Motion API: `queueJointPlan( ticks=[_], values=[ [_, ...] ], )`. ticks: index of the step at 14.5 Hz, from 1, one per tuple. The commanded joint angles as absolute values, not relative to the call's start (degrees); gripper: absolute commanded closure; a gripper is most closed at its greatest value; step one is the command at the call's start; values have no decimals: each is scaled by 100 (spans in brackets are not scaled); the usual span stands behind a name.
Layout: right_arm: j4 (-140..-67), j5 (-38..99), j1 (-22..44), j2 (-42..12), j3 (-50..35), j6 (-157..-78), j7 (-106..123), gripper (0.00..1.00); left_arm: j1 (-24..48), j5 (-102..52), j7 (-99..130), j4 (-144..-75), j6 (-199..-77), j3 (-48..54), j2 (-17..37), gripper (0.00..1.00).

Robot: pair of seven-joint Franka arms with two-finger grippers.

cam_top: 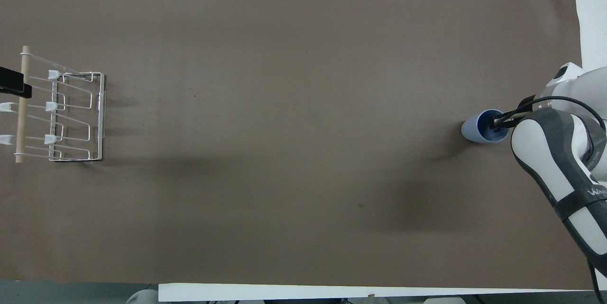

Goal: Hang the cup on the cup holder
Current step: 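Lift the blue cup sideways with the right gripper toward the left gripper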

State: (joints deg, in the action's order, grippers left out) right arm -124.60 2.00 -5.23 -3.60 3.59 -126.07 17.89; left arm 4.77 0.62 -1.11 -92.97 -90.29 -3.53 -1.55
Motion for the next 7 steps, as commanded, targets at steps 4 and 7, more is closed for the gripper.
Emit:
queueJointPlan(
  ticks=[4,7],
  values=[
    [-11912,1103,-448,-465,352,-11851,2083,100,510,35,-70,-9642,-9659,-351,-378,0],
    [-11400,2430,-221,-457,343,-10979,2013,100,518,35,-70,-9642,-9589,-343,-378,0]
  ],
)
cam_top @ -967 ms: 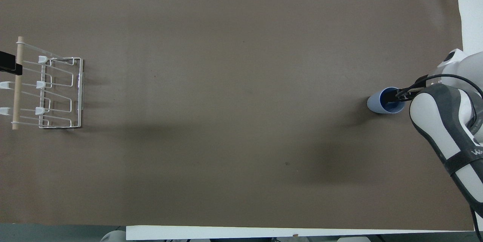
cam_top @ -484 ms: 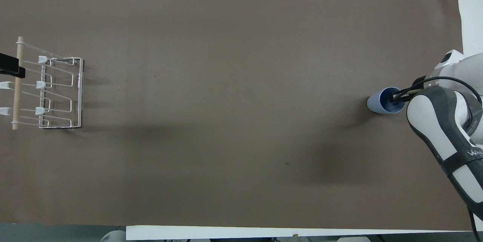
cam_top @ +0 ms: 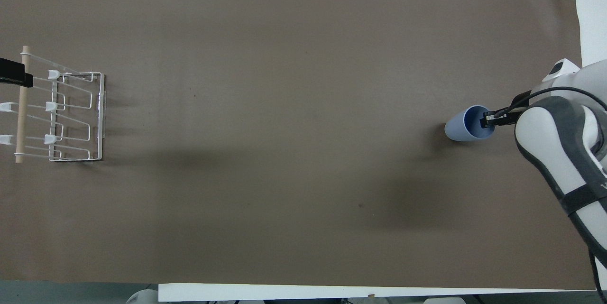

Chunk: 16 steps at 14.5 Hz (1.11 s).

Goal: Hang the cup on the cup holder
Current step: 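Lift the blue cup sideways with the right gripper toward the left gripper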

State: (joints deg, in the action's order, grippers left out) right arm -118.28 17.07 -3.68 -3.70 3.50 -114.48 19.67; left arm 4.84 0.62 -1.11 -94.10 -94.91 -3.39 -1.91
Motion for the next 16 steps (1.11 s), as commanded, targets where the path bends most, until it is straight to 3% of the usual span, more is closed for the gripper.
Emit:
queueJointPlan(
  ticks=[1,9,14,16],
  values=[
    [-11182,2852,15,-448,334,-10769,1900,100,519,35,-70,-9642,-9580,-343,-378,0],
    [-10925,5200,1159,-299,264,-10415,327,100,527,35,780,-9834,-9659,-351,-465,0],
    [-11004,6703,1643,-237,264,-10371,-219,100,1123,18,2755,-10414,-9632,-308,-782,0],
    [-11118,7327,1757,-176,264,-10415,-464,100,1221,-52,4519,-10266,-9895,-281,-704,0]
  ],
)
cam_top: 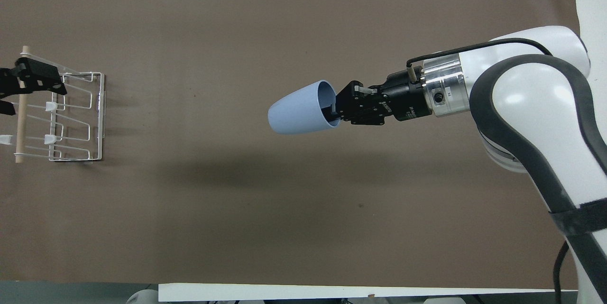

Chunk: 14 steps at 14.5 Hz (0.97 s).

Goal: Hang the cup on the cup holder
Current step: 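Lift the blue cup sideways with the right gripper toward the left gripper, then close the left gripper on the cup while the right gripper holds it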

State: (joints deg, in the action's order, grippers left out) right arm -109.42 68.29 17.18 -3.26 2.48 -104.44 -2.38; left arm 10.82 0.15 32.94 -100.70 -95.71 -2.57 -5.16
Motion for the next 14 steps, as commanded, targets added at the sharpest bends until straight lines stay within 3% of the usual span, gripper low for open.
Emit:
queueJointPlan(
  ticks=[1,4,9,14],
  values=[
    [-11127,7504,1862,-167,264,-10459,-596,100,1256,-314,4979,-10283,-10097,-273,-703,0],
    [-11179,7856,2178,-167,264,-10888,-913,100,1563,-983,6304,-10170,-10352,-255,-633,0],
    [-11197,8323,2566,-255,264,-11407,-1318,100,2143,-1414,8944,-9036,-10301,-255,-45,1],
    [-11276,8358,2882,-299,264,-11856,-1398,100,2803,-1450,10404,-9044,-10571,-246,-44,1]
  ],
)
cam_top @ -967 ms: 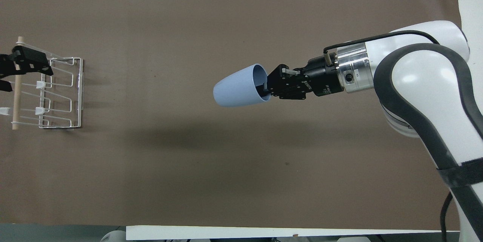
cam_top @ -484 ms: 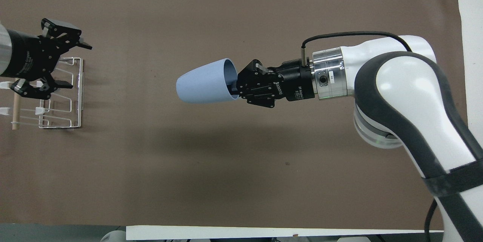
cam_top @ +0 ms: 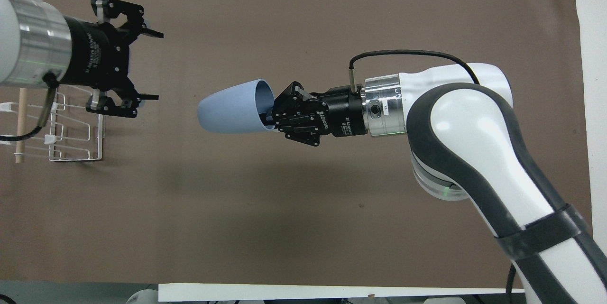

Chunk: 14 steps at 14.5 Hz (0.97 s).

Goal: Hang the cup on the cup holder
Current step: 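Close the left gripper on the cup while the right gripper holds it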

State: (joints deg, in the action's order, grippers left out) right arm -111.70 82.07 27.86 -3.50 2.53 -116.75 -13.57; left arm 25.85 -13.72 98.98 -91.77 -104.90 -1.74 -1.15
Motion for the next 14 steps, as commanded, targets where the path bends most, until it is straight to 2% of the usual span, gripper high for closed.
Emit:
queueJointPlan(
  ticks=[1,6,14],
  values=[
    [-11294,8367,2892,-368,264,-11830,-1397,100,2943,-1450,10572,-9061,-10704,-229,-44,1],
    [-11312,8596,2979,-422,264,-11865,-1406,100,3146,-1573,10802,-9377,-10749,-211,-61,1],
    [-11364,8596,2979,-413,264,-12076,-1398,100,3428,-1573,10784,-10089,-10740,-176,-430,1]
  ],
)
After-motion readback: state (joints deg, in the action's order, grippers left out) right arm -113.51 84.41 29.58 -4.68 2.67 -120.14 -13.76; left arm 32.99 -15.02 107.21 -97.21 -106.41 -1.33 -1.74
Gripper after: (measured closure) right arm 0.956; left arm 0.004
